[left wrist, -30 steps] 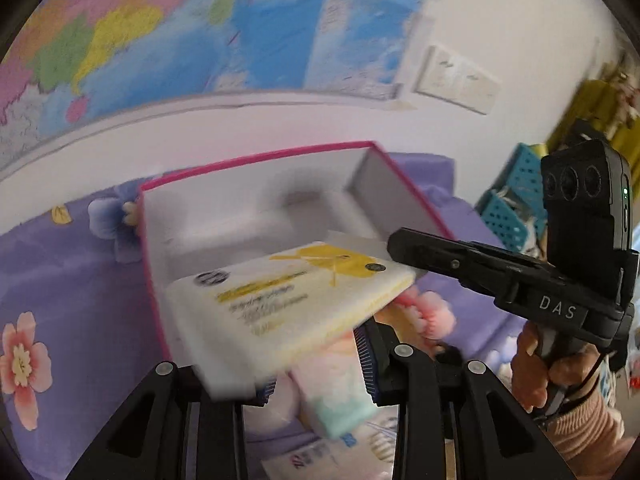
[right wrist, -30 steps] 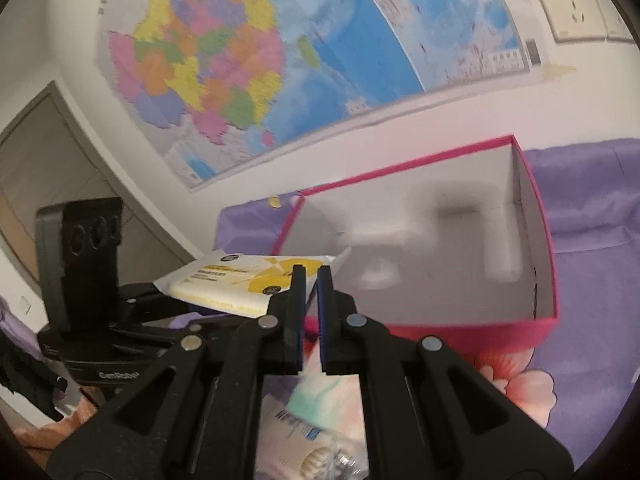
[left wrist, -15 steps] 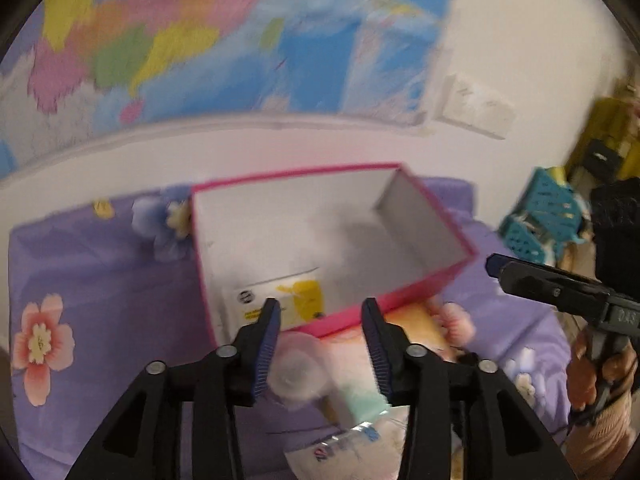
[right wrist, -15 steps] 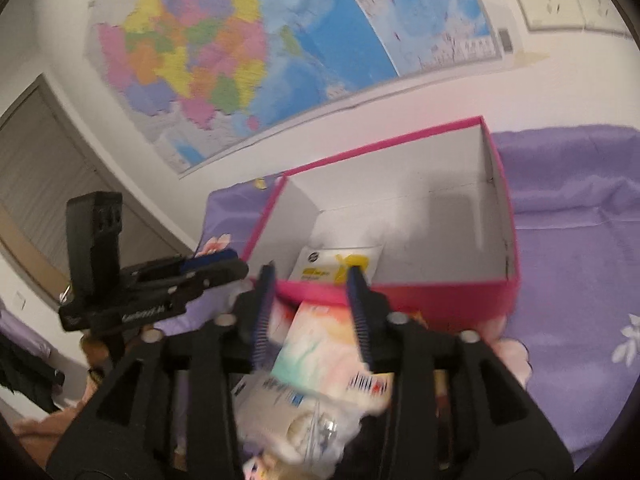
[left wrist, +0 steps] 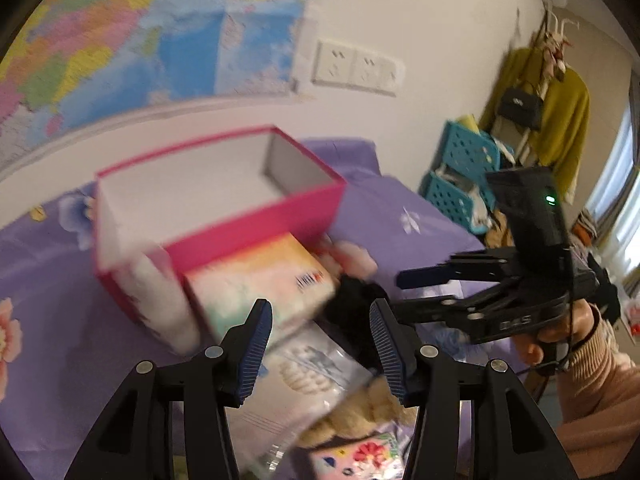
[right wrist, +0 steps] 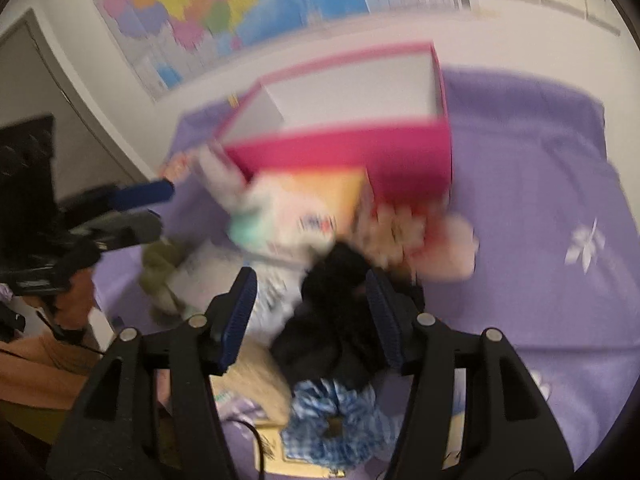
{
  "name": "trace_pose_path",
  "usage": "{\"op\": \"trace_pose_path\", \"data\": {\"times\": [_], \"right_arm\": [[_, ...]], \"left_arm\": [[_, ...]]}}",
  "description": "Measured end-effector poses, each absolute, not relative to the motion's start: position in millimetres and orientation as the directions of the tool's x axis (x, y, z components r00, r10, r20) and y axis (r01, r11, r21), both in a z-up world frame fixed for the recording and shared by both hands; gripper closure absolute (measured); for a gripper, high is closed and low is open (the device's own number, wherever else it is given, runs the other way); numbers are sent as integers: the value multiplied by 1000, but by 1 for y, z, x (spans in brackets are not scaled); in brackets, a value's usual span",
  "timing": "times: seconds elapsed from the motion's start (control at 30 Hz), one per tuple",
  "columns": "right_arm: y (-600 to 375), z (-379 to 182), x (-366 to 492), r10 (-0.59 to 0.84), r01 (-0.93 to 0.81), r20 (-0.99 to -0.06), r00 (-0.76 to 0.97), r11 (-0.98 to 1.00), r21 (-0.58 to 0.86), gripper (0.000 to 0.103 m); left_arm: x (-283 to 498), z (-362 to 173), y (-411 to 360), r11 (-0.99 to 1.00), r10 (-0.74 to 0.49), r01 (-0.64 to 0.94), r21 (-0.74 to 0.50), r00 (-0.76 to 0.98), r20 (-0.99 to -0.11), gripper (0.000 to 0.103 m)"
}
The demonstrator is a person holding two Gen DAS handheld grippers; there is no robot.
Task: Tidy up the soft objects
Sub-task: 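Grasp the black scrunchie with the right gripper and lift it, then lower the black scrunchie into the pink box and open the right gripper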
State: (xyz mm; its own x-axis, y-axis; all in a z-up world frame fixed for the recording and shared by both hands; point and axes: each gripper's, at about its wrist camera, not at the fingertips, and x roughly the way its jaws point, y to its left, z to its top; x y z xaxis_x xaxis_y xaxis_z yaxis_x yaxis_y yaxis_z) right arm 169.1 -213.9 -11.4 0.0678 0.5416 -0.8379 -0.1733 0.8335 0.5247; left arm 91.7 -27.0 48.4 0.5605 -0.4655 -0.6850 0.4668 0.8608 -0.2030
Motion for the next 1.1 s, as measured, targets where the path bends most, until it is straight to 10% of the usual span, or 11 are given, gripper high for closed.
{"op": "trace_pose_path", "data": {"times": [0.33, 0.43, 0.53, 1.1], "right_arm": [[-194, -49, 160, 490, -189, -872, 21, 858, 478, 47], [-197, -57, 161, 519, -170, -854, 14, 843, 510, 88], [-203, -52, 159, 550, -155, -835, 39, 828, 538, 94], [-244, 25, 171, 708, -112, -629, 320, 688, 717, 95]], "left_arm": [[89, 5, -44, 853, -448, 479, -208, 468, -762, 51], [90, -1, -49, 844, -457, 490, -219, 442, -771, 51], [91, -5, -57, 826, -478, 512, -235, 414, -775, 51], [109, 39, -93, 756, -583, 603, -255, 443, -681, 63]]}}
